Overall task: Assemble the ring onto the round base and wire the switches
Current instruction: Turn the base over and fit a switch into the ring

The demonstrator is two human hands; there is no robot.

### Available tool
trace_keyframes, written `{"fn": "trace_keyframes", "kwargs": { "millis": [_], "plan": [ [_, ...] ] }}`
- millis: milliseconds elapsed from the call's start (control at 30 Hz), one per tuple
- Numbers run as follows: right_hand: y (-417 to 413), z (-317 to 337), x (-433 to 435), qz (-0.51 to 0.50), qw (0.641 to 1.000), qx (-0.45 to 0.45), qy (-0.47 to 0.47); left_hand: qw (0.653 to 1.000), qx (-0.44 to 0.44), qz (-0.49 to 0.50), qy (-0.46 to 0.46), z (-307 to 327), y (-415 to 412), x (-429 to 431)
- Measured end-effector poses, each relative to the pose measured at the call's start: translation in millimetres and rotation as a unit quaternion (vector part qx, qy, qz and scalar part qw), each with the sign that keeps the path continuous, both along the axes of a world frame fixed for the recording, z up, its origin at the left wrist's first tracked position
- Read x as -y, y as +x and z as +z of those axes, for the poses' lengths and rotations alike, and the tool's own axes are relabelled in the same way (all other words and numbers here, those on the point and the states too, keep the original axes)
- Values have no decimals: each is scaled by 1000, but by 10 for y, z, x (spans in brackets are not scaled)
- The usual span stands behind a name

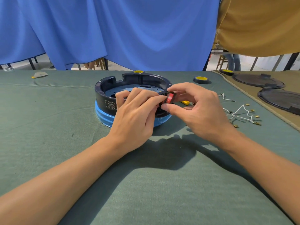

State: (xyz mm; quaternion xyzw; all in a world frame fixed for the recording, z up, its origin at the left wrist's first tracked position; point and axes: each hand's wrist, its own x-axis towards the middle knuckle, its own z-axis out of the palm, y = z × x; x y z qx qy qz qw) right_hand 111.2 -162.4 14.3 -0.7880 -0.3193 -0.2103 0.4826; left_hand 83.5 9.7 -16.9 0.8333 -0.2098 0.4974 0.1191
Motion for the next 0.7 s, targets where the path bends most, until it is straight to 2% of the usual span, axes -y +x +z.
{"fn": "trace_keyframes", "kwargs": {
  "millis": [167, 333, 533, 700],
  "plan": [
    [-13, -42, -51, -57, 997, 13, 46, 999, 5, 30, -33, 16, 19, -19],
    [-3, -81, -86, -84, 996, -4, 33, 991, -49, 60, -112, 48, 26, -132],
    [-30, -122, -100, -40, 999, -24, 2, 986, -88, 72, -123, 46, 4, -132],
    [-59, -124, -154, -76, 996, 31, -21, 987, -87, 73, -116, 56, 1, -132]
  ]
}}
